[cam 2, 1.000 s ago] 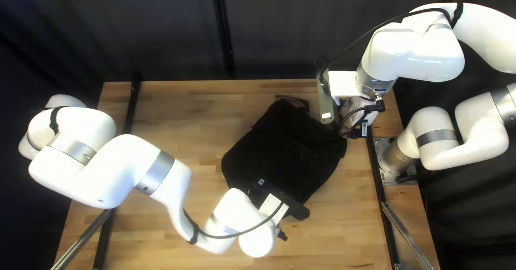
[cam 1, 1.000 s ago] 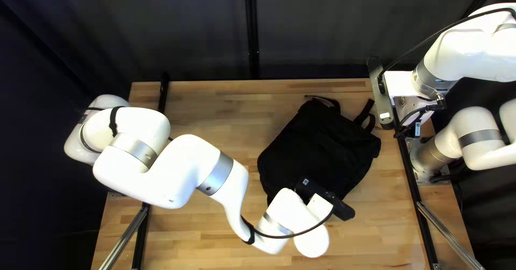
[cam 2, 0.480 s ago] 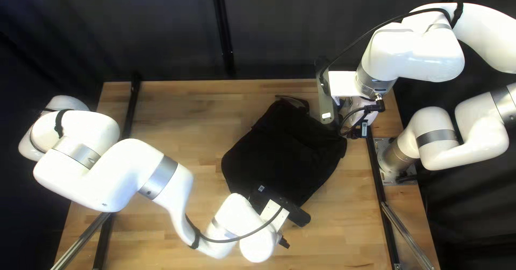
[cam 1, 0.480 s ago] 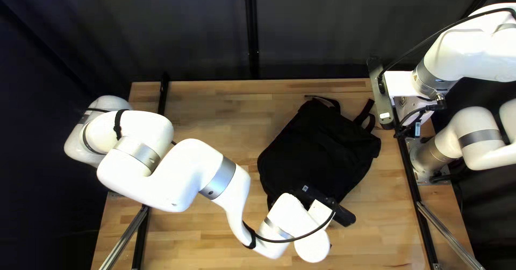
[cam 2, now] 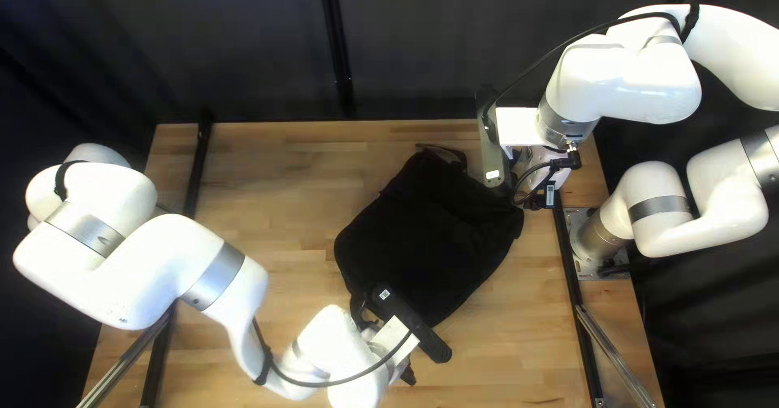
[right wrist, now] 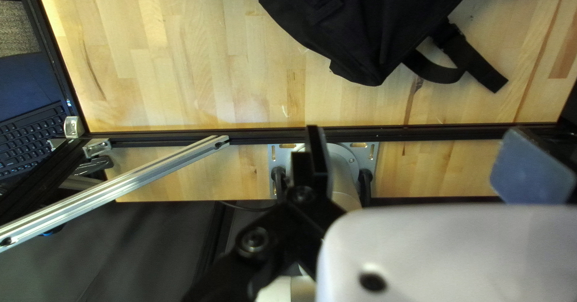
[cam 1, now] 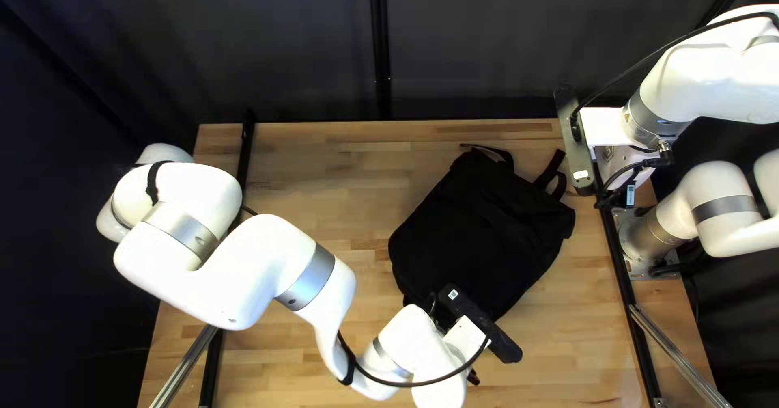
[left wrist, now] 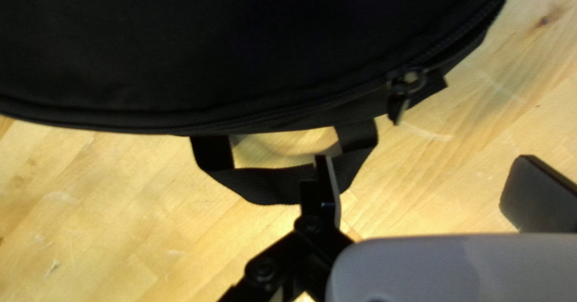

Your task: Remove a lunch box from a kids backpack

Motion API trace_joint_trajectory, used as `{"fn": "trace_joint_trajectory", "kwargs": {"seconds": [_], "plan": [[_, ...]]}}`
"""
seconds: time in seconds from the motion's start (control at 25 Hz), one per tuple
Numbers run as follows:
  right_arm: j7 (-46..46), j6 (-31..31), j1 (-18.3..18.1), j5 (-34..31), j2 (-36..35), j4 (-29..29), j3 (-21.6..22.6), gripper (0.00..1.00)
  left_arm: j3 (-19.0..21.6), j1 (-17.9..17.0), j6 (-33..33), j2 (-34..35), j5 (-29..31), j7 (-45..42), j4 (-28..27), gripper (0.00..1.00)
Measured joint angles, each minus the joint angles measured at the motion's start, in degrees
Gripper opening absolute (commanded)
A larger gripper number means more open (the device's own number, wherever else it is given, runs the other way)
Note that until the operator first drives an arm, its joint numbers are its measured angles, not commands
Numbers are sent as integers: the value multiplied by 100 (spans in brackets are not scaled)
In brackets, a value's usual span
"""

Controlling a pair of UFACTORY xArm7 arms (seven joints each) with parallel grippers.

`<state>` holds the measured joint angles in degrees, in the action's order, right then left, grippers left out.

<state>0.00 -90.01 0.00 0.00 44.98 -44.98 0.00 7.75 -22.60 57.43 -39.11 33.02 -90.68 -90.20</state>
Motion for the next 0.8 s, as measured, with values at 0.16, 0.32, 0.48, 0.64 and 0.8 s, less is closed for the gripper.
{"fn": "trace_joint_trajectory", "kwargs": {"seconds": [0.16, 0.32, 0.48, 0.64, 0.8], "plan": [[0, 0, 0, 0, 0, 0, 0, 100, 2, -30, -163, 184, 64, -107, 164, 100], [0, 0, 0, 0, 0, 0, 0, 100, -108, -255, -202, 146, 405, -300, 55, 100], [0, 0, 0, 0, 0, 0, 0, 100, -246, -400, -361, -22, 737, -472, -27, 100], [0, 0, 0, 0, 0, 0, 0, 100, -365, -482, -358, -217, 919, -569, -129, 100], [0, 0, 0, 0, 0, 0, 0, 100, -443, -573, -203, -315, 984, -703, -179, 100]]}}
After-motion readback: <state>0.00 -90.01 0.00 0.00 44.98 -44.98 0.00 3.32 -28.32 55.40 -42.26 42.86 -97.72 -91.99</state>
